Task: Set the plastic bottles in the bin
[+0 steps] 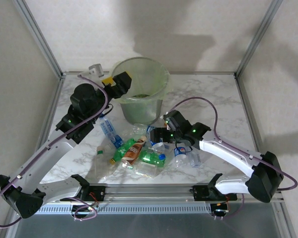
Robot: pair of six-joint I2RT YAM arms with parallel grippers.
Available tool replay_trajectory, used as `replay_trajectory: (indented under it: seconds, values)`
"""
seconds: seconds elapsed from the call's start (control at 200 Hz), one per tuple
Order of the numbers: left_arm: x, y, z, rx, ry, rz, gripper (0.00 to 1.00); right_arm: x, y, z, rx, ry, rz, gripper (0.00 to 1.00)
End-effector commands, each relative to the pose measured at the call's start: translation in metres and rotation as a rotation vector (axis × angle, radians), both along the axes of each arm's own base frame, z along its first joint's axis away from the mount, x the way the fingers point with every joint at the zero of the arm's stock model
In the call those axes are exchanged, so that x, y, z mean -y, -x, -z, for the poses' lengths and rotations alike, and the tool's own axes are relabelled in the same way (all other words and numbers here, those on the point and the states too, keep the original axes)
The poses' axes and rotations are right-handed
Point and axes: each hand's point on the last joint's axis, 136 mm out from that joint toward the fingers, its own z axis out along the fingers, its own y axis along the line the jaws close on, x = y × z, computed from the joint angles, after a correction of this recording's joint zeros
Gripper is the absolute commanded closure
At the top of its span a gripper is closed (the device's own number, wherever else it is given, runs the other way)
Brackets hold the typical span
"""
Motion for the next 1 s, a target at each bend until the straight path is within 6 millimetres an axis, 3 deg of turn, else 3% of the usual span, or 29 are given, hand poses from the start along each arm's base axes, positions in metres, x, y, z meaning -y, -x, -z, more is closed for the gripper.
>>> replay_trajectory:
  seconds: [0.0,0.34,0.996]
  values:
    - [0.0,0.009,-0.009,0.017,0.063,0.034,0.05,-0.012,0.002,0.005,0.0,-0.006,-0.028,0.06]
    - [-0.001,0.007,0.016,-0.056,0.066,0.028,0.09,-0.017,-0.001,0.033,-0.034,0.066,-0.019,0.15]
    - [-0.001,0.003,0.033,-0.095,0.07,0.012,0.11,-0.023,-0.005,0.059,-0.061,0.142,-0.028,0.22]
